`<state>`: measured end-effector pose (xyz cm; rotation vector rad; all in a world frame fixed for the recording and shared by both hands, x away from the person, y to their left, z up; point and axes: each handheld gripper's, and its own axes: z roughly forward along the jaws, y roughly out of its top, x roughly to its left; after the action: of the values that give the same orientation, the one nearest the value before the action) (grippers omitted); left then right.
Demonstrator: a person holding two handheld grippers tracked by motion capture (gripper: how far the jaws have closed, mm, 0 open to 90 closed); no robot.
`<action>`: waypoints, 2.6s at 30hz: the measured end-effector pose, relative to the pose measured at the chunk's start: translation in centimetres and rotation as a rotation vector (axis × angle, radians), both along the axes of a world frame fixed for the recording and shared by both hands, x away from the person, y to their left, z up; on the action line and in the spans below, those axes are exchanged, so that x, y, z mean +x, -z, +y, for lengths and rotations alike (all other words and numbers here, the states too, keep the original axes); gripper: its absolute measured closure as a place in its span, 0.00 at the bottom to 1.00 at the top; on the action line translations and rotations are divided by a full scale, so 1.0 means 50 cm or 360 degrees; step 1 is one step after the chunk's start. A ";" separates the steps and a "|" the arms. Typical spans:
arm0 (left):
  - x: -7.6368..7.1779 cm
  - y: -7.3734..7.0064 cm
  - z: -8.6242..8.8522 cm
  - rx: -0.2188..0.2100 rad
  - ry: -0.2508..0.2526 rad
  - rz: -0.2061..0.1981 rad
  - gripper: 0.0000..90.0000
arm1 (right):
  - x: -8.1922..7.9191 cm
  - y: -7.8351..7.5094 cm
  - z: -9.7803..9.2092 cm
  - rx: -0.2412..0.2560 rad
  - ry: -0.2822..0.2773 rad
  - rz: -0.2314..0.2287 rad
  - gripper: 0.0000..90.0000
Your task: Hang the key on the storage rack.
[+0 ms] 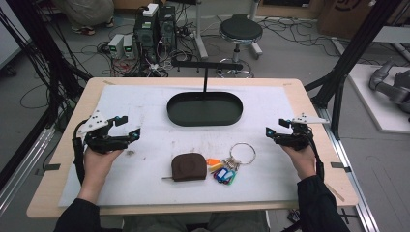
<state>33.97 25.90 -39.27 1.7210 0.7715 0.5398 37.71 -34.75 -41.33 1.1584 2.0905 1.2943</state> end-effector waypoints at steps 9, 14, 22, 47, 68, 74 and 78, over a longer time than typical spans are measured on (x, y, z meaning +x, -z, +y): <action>0.005 0.002 0.003 -0.0029 -0.0013 0.0019 0.28 | -0.003 0.001 -0.003 -0.0011 0.0000 0.0002 0.27; 0.011 0.004 -0.002 -0.0024 -0.0011 0.0026 0.28 | -0.011 0.003 -0.012 -0.0006 0.0014 0.0010 0.27; 0.019 0.004 -0.015 -0.0026 0.0002 0.0019 0.28 | -0.021 0.007 -0.009 -0.0010 -0.0018 0.0030 0.30; 0.017 0.012 -0.023 -0.0002 0.0037 0.0079 0.28 | -0.001 0.058 0.078 -0.0181 -0.0395 0.0318 0.80; 0.017 0.013 -0.029 -0.0007 0.0039 0.0088 0.28 | -0.002 0.069 0.100 -0.0318 -0.0419 0.0337 0.97; 0.017 0.013 -0.027 -0.0004 0.0040 0.0088 0.28 | -0.001 0.066 0.097 -0.0277 -0.0419 0.0344 0.97; 0.018 0.014 -0.029 -0.0011 0.0040 0.0090 0.28 | -0.001 0.061 0.094 -0.0238 -0.0419 0.0322 0.98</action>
<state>34.85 24.45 -39.96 1.7433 0.7900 0.4729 37.66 -30.07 -44.38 1.0120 2.5102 1.1450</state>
